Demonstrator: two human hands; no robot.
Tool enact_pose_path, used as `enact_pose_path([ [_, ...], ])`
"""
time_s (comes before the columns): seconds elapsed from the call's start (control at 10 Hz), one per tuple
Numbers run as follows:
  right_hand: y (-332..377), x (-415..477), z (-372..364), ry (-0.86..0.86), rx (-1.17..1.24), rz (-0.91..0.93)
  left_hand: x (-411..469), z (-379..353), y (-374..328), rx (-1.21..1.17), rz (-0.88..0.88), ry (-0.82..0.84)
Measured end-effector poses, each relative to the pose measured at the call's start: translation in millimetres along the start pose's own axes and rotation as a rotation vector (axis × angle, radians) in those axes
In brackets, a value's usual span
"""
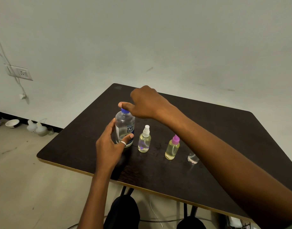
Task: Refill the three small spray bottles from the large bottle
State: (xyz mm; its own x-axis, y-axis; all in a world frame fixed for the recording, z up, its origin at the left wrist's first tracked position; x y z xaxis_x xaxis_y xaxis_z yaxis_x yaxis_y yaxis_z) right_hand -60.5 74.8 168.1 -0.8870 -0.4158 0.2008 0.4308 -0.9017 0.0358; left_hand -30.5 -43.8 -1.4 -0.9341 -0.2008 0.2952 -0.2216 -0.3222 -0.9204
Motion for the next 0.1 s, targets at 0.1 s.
enact_pose_path([
  [0.1,-7.6,-4.8,4.1,-0.034,0.041,-0.032,-2.3,-2.1,2.1,0.002,0.038,0.016],
])
Point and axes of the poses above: each hand's wrist, its own x-axis towards the middle knuckle, its own z-axis out of the back of the hand, y = z × x, the point moved 5 cm from there along x, towards the middle knuckle, and after that the axes turned 3 degrees about z, right-handed, at the moved point
